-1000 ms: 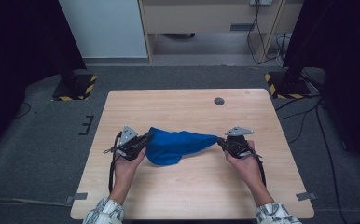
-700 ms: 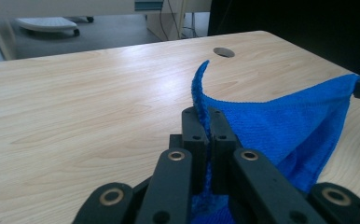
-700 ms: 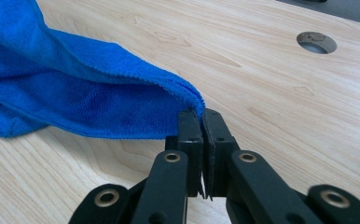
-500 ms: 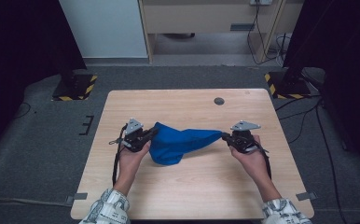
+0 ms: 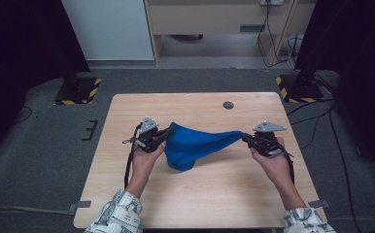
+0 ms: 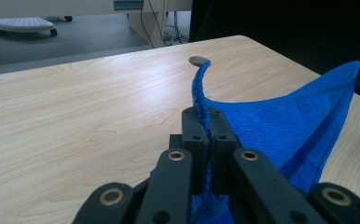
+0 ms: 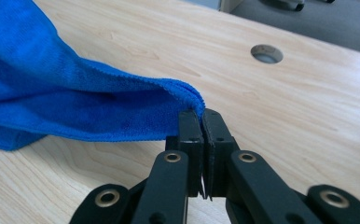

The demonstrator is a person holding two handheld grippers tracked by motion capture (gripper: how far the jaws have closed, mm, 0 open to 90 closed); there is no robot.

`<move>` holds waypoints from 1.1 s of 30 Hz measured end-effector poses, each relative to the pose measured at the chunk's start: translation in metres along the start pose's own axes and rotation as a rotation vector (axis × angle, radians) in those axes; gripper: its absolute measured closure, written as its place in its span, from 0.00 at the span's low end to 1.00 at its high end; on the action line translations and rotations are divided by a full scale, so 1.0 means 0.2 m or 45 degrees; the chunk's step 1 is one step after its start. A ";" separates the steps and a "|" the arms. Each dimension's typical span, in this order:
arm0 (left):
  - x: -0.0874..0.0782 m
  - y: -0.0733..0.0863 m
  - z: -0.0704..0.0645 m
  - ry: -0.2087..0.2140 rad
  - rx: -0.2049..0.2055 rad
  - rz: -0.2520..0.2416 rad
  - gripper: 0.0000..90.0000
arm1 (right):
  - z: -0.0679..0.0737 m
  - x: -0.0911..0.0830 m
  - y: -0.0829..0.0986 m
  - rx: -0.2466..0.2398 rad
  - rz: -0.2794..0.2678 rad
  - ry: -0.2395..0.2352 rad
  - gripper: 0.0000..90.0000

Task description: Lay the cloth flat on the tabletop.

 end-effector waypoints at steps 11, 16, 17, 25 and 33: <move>-0.07 -0.09 -0.03 -0.017 0.022 -0.015 0.98 | -0.03 -0.14 -0.16 0.002 -0.081 0.010 0.98; -0.09 -0.15 -0.05 -0.021 0.042 -0.034 0.98 | -0.04 -0.20 -0.23 -0.010 -0.115 0.017 0.98; -0.10 -0.17 -0.06 -0.010 0.048 -0.041 0.98 | -0.04 -0.21 -0.25 -0.010 -0.128 0.016 0.98; -0.13 -0.24 -0.08 0.000 0.059 -0.073 0.98 | -0.05 -0.24 -0.30 -0.015 -0.152 0.020 0.98; -0.18 -0.30 -0.12 0.016 0.085 -0.106 0.98 | -0.05 -0.31 -0.36 -0.009 -0.206 0.017 0.98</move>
Point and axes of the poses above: each handheld gripper's, and its own axes: x roughly forward along the jaws, y roughly out of its underside, z roughly to its left, the point moved 7 cm from there along x, roughly forward along the jaws, and after that the axes turned 10 degrees about y, right-handed, at the moved point
